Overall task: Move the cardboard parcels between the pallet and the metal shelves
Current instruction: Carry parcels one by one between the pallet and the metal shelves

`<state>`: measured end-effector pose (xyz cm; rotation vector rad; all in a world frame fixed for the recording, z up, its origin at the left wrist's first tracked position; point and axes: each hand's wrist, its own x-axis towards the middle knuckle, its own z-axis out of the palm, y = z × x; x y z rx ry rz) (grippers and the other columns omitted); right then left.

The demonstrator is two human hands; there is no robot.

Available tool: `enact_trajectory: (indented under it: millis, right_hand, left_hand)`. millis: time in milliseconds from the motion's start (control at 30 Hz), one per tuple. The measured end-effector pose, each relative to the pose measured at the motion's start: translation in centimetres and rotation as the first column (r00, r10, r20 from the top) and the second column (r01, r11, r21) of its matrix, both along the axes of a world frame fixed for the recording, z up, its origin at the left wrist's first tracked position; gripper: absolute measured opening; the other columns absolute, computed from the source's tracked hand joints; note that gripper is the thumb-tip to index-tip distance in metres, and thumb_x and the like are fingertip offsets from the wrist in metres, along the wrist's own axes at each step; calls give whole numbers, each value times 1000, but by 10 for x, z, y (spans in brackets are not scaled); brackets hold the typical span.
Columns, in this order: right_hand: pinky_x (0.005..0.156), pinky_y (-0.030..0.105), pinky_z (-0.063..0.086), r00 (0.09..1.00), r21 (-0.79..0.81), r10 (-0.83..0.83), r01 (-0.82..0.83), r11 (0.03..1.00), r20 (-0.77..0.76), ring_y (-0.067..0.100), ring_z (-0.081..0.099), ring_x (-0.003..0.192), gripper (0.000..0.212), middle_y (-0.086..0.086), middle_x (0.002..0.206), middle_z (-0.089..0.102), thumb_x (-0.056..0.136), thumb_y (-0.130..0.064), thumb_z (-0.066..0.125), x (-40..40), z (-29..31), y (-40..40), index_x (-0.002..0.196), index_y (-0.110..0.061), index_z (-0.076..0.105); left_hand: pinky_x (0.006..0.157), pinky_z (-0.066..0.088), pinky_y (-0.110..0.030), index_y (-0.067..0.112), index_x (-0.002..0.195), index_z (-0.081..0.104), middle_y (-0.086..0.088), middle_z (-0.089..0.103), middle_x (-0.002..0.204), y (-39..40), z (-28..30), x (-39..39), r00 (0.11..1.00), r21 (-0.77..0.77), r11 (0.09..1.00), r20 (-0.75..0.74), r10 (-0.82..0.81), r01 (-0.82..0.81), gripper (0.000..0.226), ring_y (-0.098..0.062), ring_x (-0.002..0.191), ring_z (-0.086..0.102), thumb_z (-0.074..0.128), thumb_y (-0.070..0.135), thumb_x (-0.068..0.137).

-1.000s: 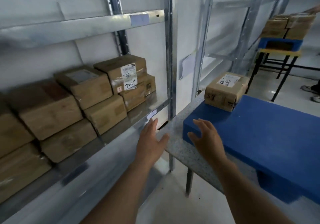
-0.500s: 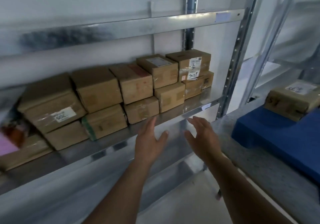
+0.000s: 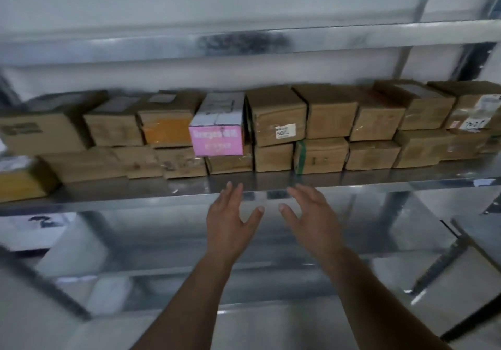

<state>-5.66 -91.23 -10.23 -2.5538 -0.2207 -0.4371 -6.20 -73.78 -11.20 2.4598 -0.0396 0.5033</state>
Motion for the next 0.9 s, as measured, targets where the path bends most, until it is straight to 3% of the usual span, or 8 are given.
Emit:
enact_trajectory:
  millis: [167,300,467,900]
  right_hand:
    - [106,30,29,993,-24,120,-120,992,9,15,33,132,51,-3,147,38,94,-43,49,-15,-1,89,140,-23,44]
    - [111,34,20,976,-57,217,-218,974,-13,18,24,138,61,-3,153,28,90,-52,49,-15,4,145,144,-29,36]
    - [112,40,16,943,-74,333,-332,941,3,19,18,141,69,-3,155,21,86,-62,47,-2,10,204,146,-32,30]
    - [101,35,35,866,8,500,-500,866,25,15,36,130,65,-6,144,39,87,-61,43,71,12,331,143,-29,35]
  left_hand:
    - [115,18,-40,18,145,32,-5,25,154,83,-2,-37,988,36,987,17,154,-154,70,-20,142,22,51,54,88]
    - [115,18,-45,19,146,29,-5,24,155,134,2,-56,967,29,966,34,254,-255,74,-20,143,19,50,57,87]
    - [115,8,-41,27,149,17,1,17,157,186,0,-64,920,38,920,40,389,-390,80,-17,145,11,40,67,83]
    - [118,12,-40,25,150,13,3,14,157,298,9,-16,836,22,835,18,549,-549,84,-15,145,9,44,66,84]
